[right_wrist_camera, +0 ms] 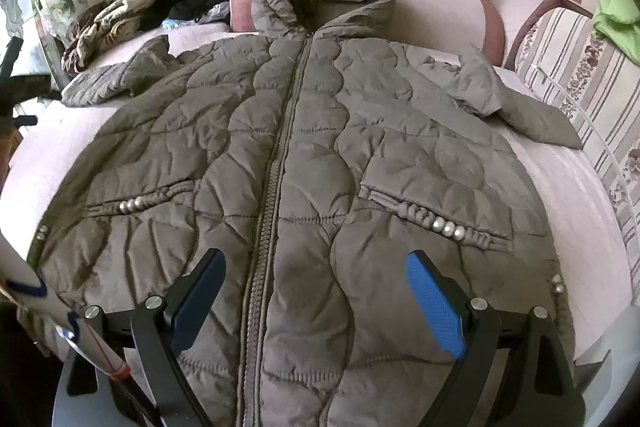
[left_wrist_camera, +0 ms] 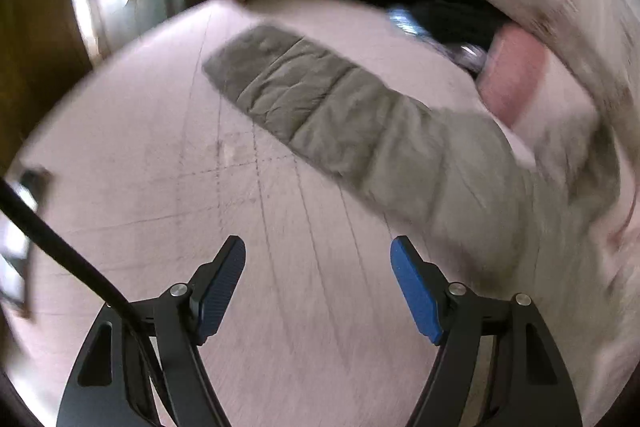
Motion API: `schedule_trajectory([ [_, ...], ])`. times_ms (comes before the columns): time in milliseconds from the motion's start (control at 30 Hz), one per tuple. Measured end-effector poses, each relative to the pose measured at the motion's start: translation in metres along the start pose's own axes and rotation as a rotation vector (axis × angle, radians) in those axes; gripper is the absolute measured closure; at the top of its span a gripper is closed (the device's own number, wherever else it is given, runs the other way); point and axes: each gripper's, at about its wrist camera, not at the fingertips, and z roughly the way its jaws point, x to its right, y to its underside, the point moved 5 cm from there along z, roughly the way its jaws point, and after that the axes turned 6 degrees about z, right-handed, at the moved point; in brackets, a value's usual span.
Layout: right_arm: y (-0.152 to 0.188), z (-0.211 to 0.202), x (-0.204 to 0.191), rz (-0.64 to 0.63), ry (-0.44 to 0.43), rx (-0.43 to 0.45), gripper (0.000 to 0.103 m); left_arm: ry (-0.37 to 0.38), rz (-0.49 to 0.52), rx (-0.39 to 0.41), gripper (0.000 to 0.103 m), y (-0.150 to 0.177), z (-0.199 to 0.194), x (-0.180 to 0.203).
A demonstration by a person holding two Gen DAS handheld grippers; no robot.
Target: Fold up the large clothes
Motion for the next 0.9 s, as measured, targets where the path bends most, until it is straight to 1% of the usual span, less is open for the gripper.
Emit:
schedule_trajectory([
  [67,-0.001,0.006,0.0,-0.005,0.002,0.006,0.009,0.06,-0.138,-0.027,0.029,-0.013,0.022,-0.02],
  [100,-0.001,0.009,0.0,-0.008,0.004,0.01,0.009,0.105,-0.216,-0.04,0.029,-0.02,0.036,-0.03],
  [167,-0.002,0.015,0.0,-0.015,0.006,0.013,0.009,0.172,-0.323,-0.065,0.029,-0.032,0.06,-0.041],
  [200,-0.004,0.018,0.0,-0.018,0.011,0.019,0.009,0.191,-0.357,-0.061,0.029,-0.037,0.067,-0.047],
  [267,-0.008,0.023,0.001,-0.019,0.021,0.026,0.009,0.202,-0.382,-0.024,0.028,-0.054,0.075,-0.05],
  [333,-0.012,0.028,0.003,-0.004,0.019,0.024,0.009,0.213,-0.387,-0.025,0.023,-0.069,0.086,-0.048],
  [400,-0.015,0.034,0.006,0.014,0.024,0.016,0.009,0.214,-0.4,-0.019,0.014,-0.083,0.095,-0.048],
  [433,-0.015,0.038,0.008,0.028,0.026,0.008,0.009,0.205,-0.402,-0.017,0.012,-0.088,0.098,-0.047],
  [500,-0.014,0.046,0.013,0.054,0.02,-0.007,0.009,0.174,-0.394,-0.015,0.008,-0.098,0.102,-0.047],
  [567,-0.012,0.05,0.017,0.069,0.024,-0.003,0.009,0.093,-0.355,-0.026,0.008,-0.104,0.106,-0.039],
  [600,-0.012,0.051,0.018,0.074,0.023,0.001,0.009,0.036,-0.325,-0.038,0.014,-0.105,0.108,-0.034],
  [633,-0.011,0.051,0.018,0.075,0.021,0.005,0.009,-0.038,-0.289,-0.048,0.024,-0.104,0.108,-0.031],
  [667,-0.011,0.051,0.018,0.071,0.023,0.011,0.009,-0.139,-0.231,-0.062,0.046,-0.104,0.107,-0.025],
  [700,-0.01,0.051,0.017,0.067,0.026,0.017,0.008,-0.175,-0.193,-0.071,0.07,-0.104,0.106,-0.021],
  [733,-0.009,0.052,0.017,0.064,0.027,0.023,0.008,-0.172,-0.154,-0.085,0.082,-0.104,0.103,-0.012],
  [767,-0.009,0.052,0.017,0.064,0.026,0.029,0.008,-0.158,-0.151,-0.094,0.089,-0.103,0.099,-0.008],
  [800,-0.008,0.053,0.018,0.067,0.022,0.033,0.008,-0.135,-0.152,-0.099,0.09,-0.102,0.09,0.0],
  [867,-0.008,0.053,0.018,0.073,0.014,0.037,0.008,-0.103,-0.13,-0.075,0.091,-0.103,0.071,0.014],
  [900,-0.008,0.053,0.018,0.074,0.012,0.039,0.008,-0.083,-0.103,-0.054,0.091,-0.103,0.054,0.028],
])
